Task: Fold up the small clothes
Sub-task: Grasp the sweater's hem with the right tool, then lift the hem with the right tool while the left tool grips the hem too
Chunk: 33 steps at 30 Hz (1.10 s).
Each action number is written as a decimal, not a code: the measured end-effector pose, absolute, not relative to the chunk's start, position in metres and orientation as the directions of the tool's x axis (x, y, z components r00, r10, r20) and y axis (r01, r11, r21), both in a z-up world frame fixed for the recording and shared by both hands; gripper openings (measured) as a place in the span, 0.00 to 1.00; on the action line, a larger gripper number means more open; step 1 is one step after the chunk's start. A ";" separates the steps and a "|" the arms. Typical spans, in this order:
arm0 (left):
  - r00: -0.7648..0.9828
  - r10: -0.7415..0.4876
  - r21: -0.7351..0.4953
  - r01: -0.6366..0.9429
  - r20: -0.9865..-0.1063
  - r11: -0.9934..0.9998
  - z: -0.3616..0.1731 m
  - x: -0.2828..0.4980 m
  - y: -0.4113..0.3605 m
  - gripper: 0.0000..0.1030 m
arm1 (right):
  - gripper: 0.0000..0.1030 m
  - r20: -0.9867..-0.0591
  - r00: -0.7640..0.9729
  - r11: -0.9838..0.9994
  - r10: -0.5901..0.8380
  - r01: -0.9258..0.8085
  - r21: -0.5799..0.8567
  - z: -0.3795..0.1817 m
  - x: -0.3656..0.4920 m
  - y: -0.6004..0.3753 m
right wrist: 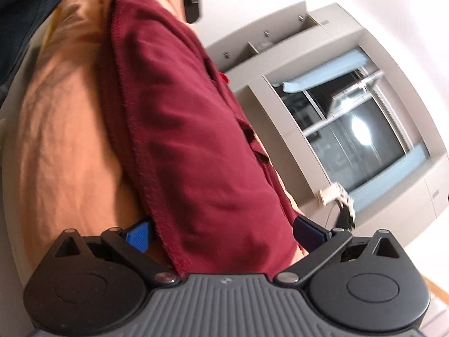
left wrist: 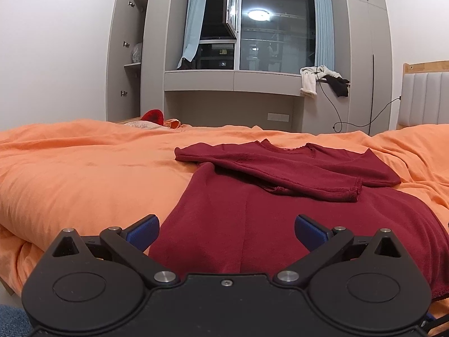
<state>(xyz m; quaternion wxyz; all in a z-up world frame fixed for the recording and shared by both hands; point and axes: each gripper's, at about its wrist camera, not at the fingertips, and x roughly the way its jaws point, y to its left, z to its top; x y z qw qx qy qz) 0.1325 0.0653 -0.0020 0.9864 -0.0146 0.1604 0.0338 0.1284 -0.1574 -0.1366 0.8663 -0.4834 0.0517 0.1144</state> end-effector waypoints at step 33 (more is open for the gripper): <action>0.963 -0.186 0.061 0.201 -0.197 0.978 -0.005 0.092 0.034 1.00 | 0.16 -0.022 0.987 0.694 0.158 -0.127 -0.708 -0.117 0.100 -0.162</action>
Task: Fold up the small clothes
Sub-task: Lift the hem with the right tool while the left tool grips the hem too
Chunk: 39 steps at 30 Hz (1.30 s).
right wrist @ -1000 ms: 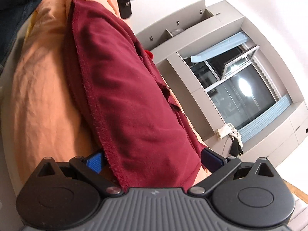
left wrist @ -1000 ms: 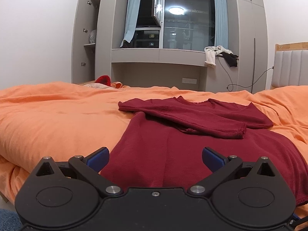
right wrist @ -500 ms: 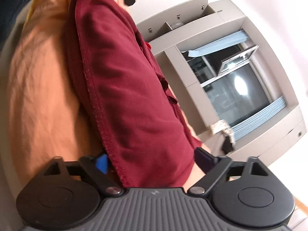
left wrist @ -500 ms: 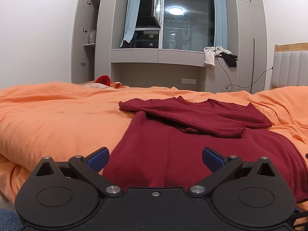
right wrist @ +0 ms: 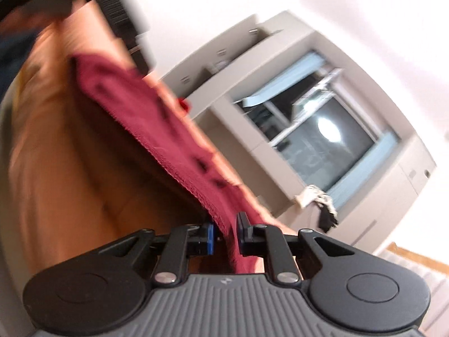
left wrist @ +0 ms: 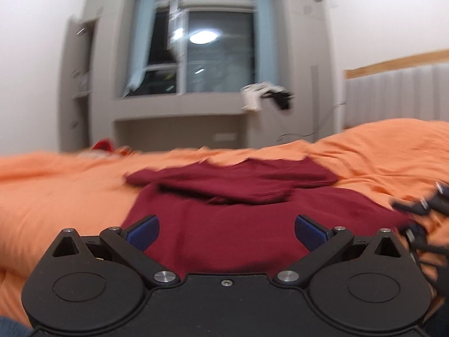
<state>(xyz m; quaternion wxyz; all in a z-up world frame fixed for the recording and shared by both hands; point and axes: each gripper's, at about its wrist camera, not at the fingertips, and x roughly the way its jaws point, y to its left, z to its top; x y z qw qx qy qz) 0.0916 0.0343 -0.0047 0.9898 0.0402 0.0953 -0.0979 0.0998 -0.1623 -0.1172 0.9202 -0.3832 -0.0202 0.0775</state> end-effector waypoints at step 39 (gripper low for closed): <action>0.994 0.053 0.425 -0.009 -0.091 0.905 -0.031 0.106 -0.029 0.53 | 0.11 0.033 0.983 0.789 0.178 -0.123 -0.601 -0.094 0.070 -0.185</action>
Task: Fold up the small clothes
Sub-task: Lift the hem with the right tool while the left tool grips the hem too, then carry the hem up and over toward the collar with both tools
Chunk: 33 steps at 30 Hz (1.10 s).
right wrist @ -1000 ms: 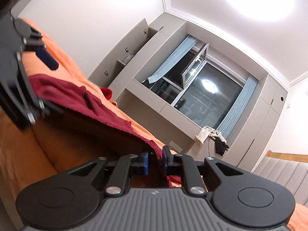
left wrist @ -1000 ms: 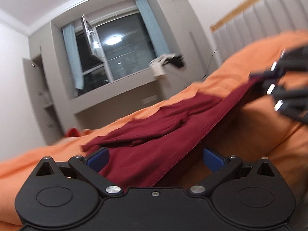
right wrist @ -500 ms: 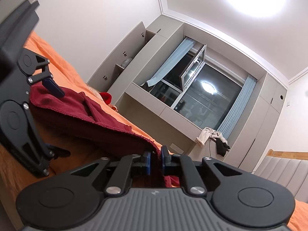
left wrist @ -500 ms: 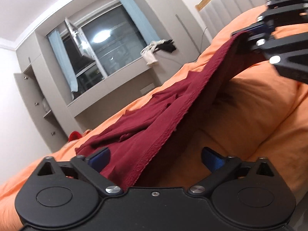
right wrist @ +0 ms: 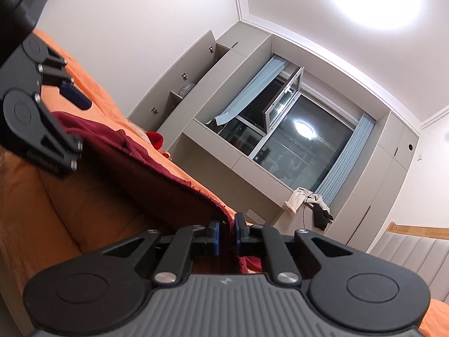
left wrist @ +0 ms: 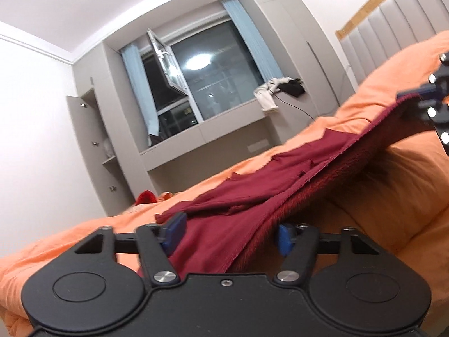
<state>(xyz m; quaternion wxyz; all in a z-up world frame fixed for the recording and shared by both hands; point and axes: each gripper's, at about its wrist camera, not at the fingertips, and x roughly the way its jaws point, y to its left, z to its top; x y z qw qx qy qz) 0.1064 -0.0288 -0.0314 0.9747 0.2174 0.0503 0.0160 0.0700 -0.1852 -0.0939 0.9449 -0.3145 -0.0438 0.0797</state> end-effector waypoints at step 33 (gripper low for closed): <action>0.990 0.012 0.468 0.054 -0.137 0.882 -0.038 0.102 -0.032 0.45 | 0.05 0.114 0.982 0.727 0.148 -0.030 -0.686 -0.110 0.079 -0.151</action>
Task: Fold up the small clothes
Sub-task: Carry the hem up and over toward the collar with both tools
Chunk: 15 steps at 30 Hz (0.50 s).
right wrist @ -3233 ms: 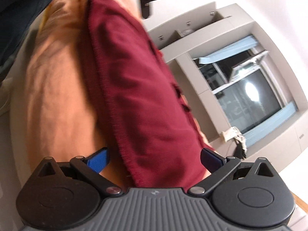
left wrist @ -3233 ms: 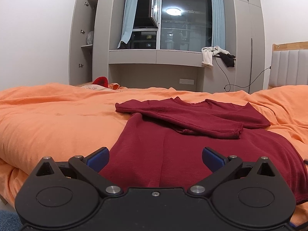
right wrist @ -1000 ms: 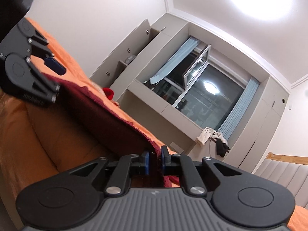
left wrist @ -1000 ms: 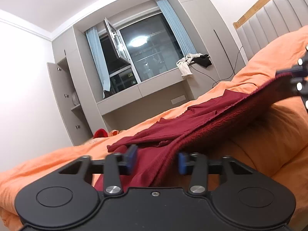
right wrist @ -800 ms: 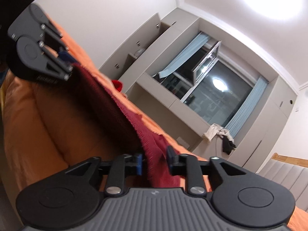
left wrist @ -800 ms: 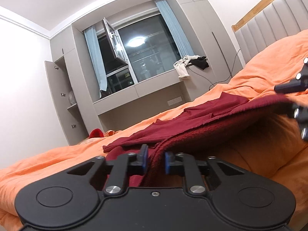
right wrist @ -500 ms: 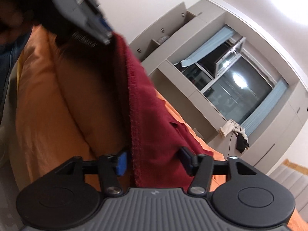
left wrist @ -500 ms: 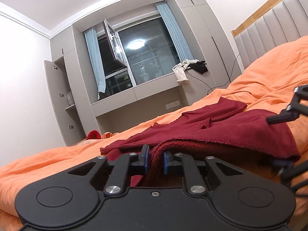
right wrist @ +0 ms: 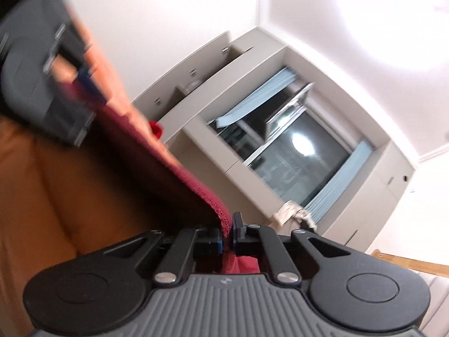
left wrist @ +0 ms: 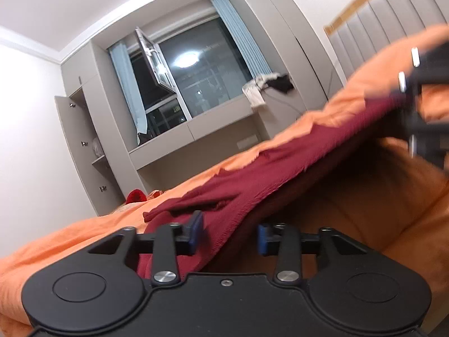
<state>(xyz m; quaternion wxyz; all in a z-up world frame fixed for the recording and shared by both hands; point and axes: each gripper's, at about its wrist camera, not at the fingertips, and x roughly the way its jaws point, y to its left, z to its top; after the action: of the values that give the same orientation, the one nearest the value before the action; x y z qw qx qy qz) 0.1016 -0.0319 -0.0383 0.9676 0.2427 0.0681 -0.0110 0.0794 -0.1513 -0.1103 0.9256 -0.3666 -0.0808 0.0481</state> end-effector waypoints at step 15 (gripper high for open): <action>0.937 0.298 0.337 -0.225 -0.182 0.914 -0.025 0.112 0.022 0.13 | 0.05 0.150 0.985 0.737 0.088 0.037 -0.675 -0.101 0.083 -0.159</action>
<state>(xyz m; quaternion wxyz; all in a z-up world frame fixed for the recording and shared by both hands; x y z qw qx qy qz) 0.1121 0.0221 -0.0252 0.9714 0.1576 0.1158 0.1347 0.0828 -0.1587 -0.1013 0.9280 -0.3622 -0.0863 0.0137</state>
